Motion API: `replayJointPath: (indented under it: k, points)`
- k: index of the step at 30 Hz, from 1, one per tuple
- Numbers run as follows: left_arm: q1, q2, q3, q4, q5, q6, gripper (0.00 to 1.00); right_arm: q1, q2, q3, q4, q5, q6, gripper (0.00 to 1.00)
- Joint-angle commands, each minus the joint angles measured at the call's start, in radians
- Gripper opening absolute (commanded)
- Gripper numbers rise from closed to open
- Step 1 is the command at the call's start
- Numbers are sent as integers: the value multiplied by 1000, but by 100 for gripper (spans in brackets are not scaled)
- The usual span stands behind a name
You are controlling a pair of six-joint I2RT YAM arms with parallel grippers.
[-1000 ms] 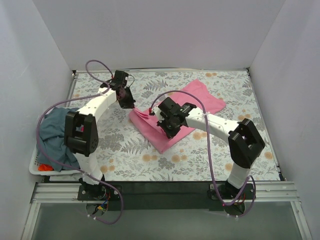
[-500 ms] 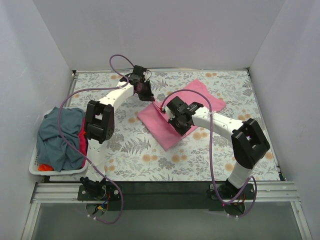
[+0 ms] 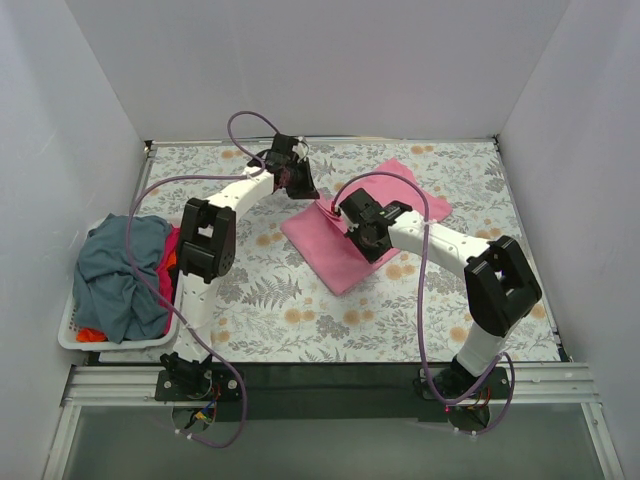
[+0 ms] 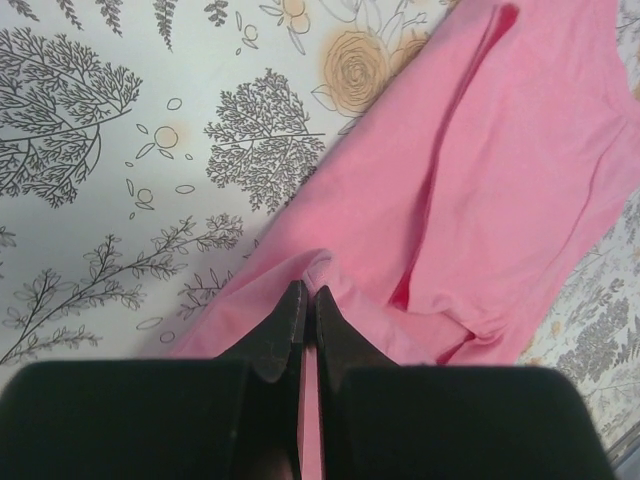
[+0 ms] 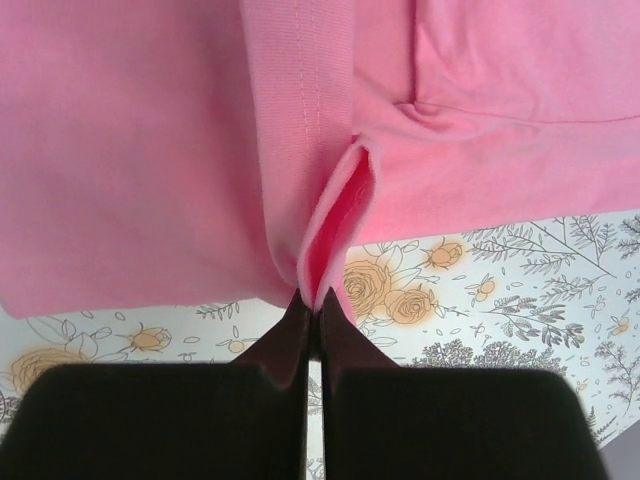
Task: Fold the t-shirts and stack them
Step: Fold the tshirt
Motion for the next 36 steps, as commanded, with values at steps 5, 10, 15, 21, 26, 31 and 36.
replayJointPath:
  k: [5, 10, 15, 21, 26, 31, 36]
  points:
    - [-15, 13, -40, 135, 16, 29, 0, -8, 18, -51, 68, 87, 16, 2]
    - [-33, -12, -89, 215, -1, 55, 0, -13, 43, -74, 97, 127, 28, 7]
    - [-38, -12, -108, 261, -21, 53, 14, -21, 63, -86, 111, 192, 64, 17]
    - [-38, -47, -120, 299, -53, 20, 38, -54, 60, -72, 117, 290, 142, 38]
    - [-38, -156, -213, 325, -127, -19, 69, -123, 40, -25, 140, 301, 127, 48]
    - [-36, -309, -359, 329, -159, -53, 74, -221, 34, 20, 137, 259, 151, 48]
    - [-50, -373, -512, 327, -135, -39, 74, -225, -7, 22, 203, 45, 140, 47]
